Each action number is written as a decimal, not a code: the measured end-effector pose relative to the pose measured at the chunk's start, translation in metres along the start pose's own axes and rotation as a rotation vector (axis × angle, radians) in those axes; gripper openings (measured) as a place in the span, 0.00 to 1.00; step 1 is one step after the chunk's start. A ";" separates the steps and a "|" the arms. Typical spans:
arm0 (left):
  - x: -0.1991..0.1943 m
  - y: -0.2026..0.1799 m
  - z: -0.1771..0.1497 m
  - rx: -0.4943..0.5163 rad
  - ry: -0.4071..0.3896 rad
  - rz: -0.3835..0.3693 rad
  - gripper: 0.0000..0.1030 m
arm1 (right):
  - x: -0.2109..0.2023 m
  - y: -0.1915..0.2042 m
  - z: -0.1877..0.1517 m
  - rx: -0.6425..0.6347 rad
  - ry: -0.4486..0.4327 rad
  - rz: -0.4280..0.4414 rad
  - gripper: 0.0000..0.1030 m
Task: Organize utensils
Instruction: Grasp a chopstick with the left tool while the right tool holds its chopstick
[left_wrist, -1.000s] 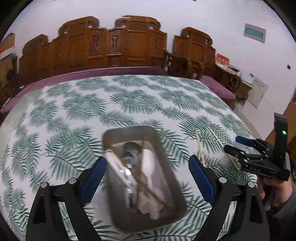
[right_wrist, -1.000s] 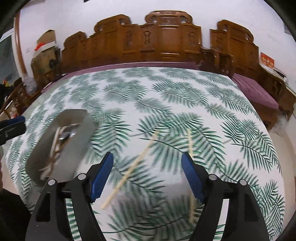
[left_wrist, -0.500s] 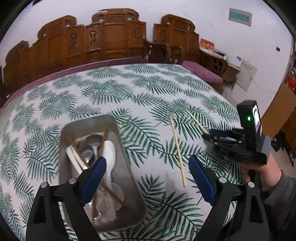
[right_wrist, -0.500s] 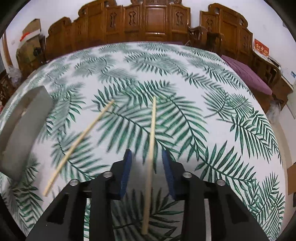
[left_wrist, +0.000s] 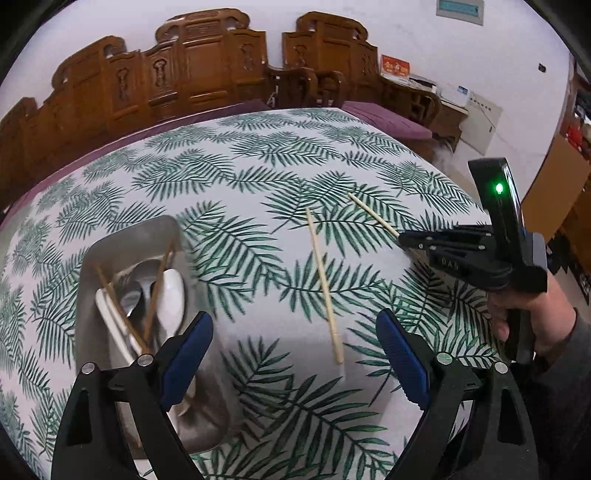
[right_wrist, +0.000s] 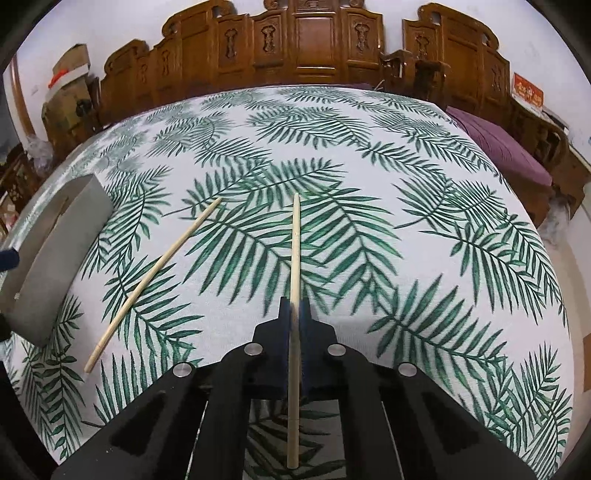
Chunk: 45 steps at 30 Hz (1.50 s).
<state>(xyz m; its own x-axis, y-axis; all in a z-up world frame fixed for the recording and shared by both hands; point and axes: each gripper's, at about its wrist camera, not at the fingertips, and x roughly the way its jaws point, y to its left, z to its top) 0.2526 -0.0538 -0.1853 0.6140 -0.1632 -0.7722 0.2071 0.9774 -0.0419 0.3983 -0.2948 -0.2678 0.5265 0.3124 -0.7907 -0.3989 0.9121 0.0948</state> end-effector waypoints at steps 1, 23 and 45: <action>0.004 -0.004 0.002 0.010 0.011 -0.006 0.75 | -0.002 -0.002 0.001 0.006 -0.006 0.005 0.06; 0.103 -0.020 0.045 0.002 0.149 -0.012 0.23 | -0.002 -0.022 0.000 0.082 -0.027 0.071 0.06; 0.079 -0.021 0.025 0.030 0.125 0.020 0.04 | -0.001 -0.004 0.001 0.034 -0.023 0.081 0.06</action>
<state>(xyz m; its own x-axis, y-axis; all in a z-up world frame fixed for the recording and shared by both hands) 0.3158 -0.0908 -0.2296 0.5194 -0.1236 -0.8456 0.2195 0.9756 -0.0078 0.4001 -0.2988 -0.2666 0.5106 0.3912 -0.7657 -0.4156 0.8919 0.1785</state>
